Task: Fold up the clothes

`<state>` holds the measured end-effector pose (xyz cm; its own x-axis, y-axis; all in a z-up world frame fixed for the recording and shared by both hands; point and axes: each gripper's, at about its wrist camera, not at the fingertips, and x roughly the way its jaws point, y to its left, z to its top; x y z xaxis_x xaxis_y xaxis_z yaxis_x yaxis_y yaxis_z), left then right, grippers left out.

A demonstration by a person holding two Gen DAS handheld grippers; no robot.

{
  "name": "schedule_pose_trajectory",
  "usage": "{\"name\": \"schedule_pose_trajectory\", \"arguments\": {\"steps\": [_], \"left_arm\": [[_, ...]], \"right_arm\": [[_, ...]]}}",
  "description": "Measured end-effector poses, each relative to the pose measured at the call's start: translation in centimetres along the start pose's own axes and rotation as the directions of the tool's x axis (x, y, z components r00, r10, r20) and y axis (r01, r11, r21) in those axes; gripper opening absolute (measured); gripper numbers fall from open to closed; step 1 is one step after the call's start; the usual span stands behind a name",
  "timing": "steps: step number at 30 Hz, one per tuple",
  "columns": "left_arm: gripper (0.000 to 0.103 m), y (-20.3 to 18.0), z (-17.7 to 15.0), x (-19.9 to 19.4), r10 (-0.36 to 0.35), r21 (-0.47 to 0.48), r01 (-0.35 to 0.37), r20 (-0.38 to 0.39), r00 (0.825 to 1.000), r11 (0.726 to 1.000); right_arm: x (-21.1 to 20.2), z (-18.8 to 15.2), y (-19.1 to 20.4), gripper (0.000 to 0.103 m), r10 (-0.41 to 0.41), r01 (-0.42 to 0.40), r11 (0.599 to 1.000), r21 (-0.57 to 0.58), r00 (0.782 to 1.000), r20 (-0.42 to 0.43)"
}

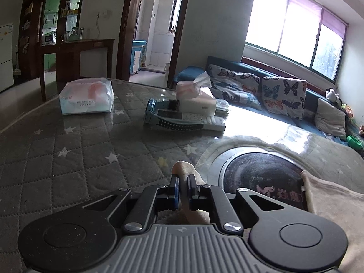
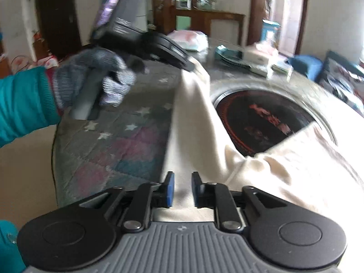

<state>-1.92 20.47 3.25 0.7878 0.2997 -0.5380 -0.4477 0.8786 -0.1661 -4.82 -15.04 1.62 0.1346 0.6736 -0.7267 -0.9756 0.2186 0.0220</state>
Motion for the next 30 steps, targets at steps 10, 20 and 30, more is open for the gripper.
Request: {"name": "schedule_pose_trajectory", "arguments": {"steps": [10,20,30], "left_arm": [[0.008,-5.8,1.4,-6.5,-0.188,0.083,0.179,0.12,0.975,0.98],[0.009,-15.2,-1.1,-13.9,-0.511,0.266,0.469,0.113,0.852,0.842],[0.032,-20.1,-8.3,-12.4,-0.592,0.415,0.604,-0.173,0.787,0.681]], "right_arm": [[-4.0,-1.1,-1.4,0.03,-0.052,0.05,0.998,0.045,0.997,0.059],[-9.9,-6.2,-6.2,0.03,-0.269,0.244,0.931,0.27,0.961,0.059],[-14.0,-12.3,-9.6,0.03,-0.386,0.337,0.823,0.457,0.922,0.015]]}}
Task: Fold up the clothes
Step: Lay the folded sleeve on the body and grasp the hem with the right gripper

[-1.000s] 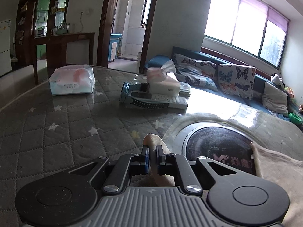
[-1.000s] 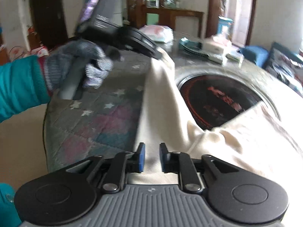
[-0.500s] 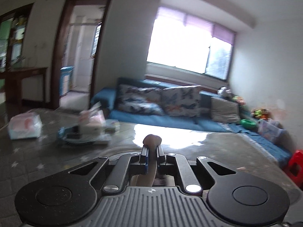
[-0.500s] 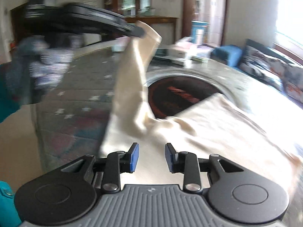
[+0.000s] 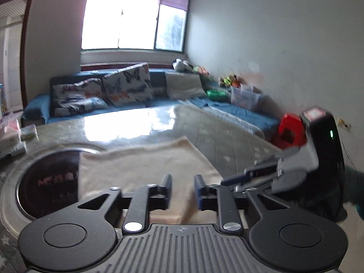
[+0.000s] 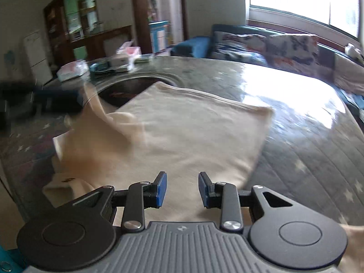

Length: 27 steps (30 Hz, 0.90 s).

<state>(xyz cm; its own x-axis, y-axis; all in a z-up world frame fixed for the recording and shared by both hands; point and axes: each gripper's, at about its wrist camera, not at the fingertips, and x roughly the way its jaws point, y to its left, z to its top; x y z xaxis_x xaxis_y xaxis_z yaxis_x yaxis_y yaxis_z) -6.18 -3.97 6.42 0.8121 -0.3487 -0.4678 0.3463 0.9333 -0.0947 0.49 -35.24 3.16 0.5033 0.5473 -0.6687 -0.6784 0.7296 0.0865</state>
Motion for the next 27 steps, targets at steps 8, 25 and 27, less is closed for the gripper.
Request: {"name": "schedule_pose_trajectory", "arguments": {"steps": [8,25,27], "left_arm": [[0.033,4.7,-4.3,-2.6,0.171,0.009,-0.171,-0.081,0.982,0.985],[0.031,9.3,-8.1,-3.4,0.246,-0.07,-0.256,-0.125,0.961,0.964],[0.021,9.2,-8.2,-3.3,0.238,-0.07,-0.247,-0.114,0.964,0.966]], "right_arm": [[-0.6,0.2,-1.5,0.03,0.016,-0.017,0.999,0.049,1.0,0.026],[2.5,-0.3,3.6,0.019,0.126,-0.138,0.987,-0.082,0.983,-0.13],[2.4,-0.2,3.7,0.011,0.119,-0.132,0.987,-0.091,0.984,-0.133]]}}
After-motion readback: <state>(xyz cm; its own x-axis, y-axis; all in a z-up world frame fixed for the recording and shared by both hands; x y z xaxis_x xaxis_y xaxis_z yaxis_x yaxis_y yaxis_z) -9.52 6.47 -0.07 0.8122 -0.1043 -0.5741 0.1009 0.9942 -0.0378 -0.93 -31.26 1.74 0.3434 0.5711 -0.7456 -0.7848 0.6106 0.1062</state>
